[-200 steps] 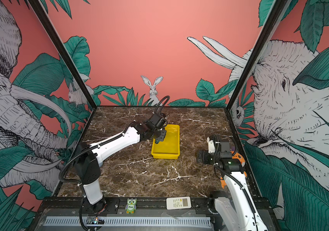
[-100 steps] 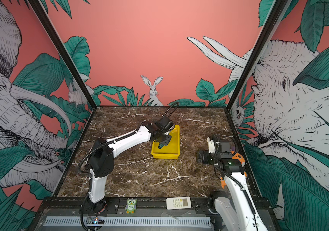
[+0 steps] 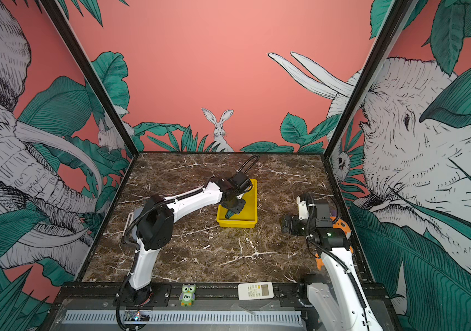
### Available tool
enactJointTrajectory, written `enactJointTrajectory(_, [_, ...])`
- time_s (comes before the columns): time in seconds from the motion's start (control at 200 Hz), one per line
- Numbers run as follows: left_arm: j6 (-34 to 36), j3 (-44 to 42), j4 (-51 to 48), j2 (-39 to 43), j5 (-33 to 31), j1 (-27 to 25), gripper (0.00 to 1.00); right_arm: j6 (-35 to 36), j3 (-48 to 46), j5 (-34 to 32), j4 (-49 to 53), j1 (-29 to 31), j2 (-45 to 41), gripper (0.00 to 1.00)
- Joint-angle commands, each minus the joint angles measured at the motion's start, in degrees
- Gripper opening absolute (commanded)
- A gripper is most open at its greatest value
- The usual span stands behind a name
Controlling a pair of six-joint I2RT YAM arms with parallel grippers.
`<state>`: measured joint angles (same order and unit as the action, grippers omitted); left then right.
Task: Put the screwdriver in the bin
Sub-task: 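Carry the screwdriver with the left gripper over the yellow bin, then lower the screwdriver into the bin and open the left gripper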
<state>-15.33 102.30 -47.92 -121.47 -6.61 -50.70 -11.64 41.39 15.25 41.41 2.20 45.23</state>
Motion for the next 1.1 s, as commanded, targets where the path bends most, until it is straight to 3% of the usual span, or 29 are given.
enactJointTrajectory(0.0, [0.7,2.1,-0.4,-0.1,0.8,0.0,0.00,-0.4,-0.7,0.2,-0.8,-0.3,0.0,0.99])
enactJointTrajectory(1.096, [-0.2,4.2,-0.5,-5.7,-0.2,0.1,0.03,-0.4,-0.7,-0.1,-0.9,-0.3,0.2,0.99])
